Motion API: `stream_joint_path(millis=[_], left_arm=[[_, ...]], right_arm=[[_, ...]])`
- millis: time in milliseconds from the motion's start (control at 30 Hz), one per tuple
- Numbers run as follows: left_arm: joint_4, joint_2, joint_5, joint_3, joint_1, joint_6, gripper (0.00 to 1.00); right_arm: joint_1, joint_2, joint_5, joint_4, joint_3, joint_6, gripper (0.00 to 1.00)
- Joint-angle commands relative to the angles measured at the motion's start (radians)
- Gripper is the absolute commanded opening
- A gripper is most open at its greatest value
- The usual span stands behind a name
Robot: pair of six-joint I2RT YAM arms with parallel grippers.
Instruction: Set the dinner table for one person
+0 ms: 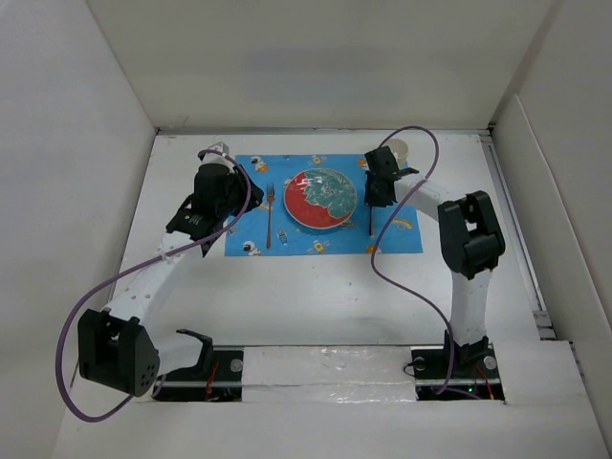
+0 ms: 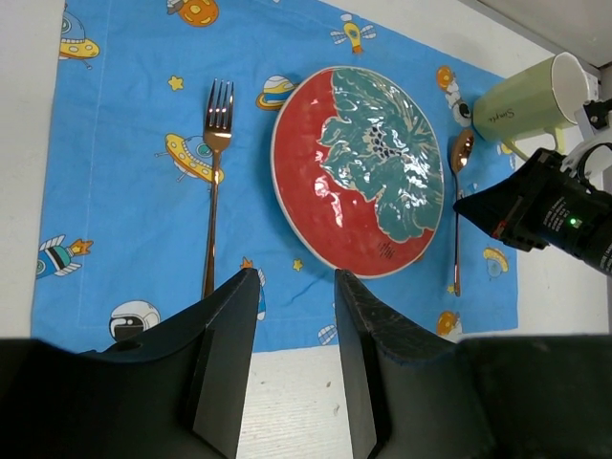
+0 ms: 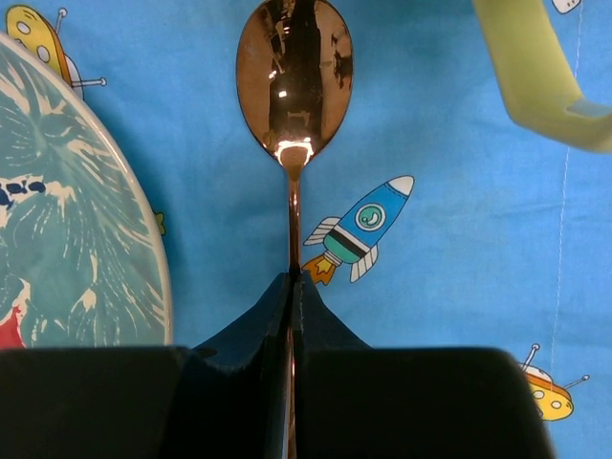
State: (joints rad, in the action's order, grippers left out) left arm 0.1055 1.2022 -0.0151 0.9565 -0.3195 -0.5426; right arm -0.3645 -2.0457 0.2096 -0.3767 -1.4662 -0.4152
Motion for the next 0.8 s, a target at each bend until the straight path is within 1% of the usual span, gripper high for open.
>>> stream_joint_path(millis=[0,133,267,333,400,433,500,533,567,600,667,700,733,767], left_arm=[[-0.029,-0.032,-0.006,-0.007,-0.004,0.01,0.35],[-0.024,-0.039,-0.006,-0.013,-0.004,0.004,0.36],[-0.021,-0.044,-0.005,-0.022,-0.004,-0.002,0.37],[-0.018,-0.044,-0.005,-0.022,-0.004,-0.005,0.39],[-0.009,-0.043,-0.002,-0.009,-0.004,-0.008,0.4],[-0.009,-0.041,-0.002,0.002,-0.004,-0.008,0.4],[0.013,-0.036,0.0,0.034,-0.004,-0.002,0.41],[0.019,-0.027,-0.003,0.075,-0.004,0.003,0.41],[0.032,-0.021,-0.009,0.099,-0.004,0.012,0.42],[0.034,-0.015,-0.016,0.128,-0.004,0.016,0.45],[0.039,0.006,-0.032,0.226,-0.004,0.02,0.48],[0.048,0.016,-0.032,0.269,-0.004,0.023,0.5],[0.069,0.031,-0.016,0.357,-0.004,0.027,0.5],[0.08,0.037,-0.016,0.402,-0.004,0.027,0.51]], right_arm=[[-0.017,0.015,0.027,-0.033,-0.022,0.003,0.09],[-0.017,0.01,0.031,-0.059,-0.026,0.015,0.16],[-0.017,0.022,0.024,-0.059,-0.014,0.027,0.29],[-0.017,0.036,0.02,-0.07,-0.017,0.03,0.32],[-0.017,0.071,-0.002,-0.082,-0.028,0.036,0.39],[-0.017,0.09,-0.003,-0.088,-0.028,0.039,0.39],[-0.017,0.133,-0.033,-0.106,-0.052,0.044,0.46],[-0.028,0.189,-0.041,-0.131,-0.068,0.049,0.53],[-0.028,0.214,-0.055,-0.145,-0.103,0.053,0.69],[-0.028,0.241,-0.074,-0.162,-0.126,0.052,0.74],[-0.037,0.321,-0.082,-0.218,-0.172,0.053,0.83],[-0.037,0.352,-0.069,-0.234,-0.216,0.049,0.86],[-0.037,0.427,-0.026,-0.252,-0.245,0.027,0.88],[-0.037,0.47,-0.026,-0.251,-0.246,0.012,0.9]])
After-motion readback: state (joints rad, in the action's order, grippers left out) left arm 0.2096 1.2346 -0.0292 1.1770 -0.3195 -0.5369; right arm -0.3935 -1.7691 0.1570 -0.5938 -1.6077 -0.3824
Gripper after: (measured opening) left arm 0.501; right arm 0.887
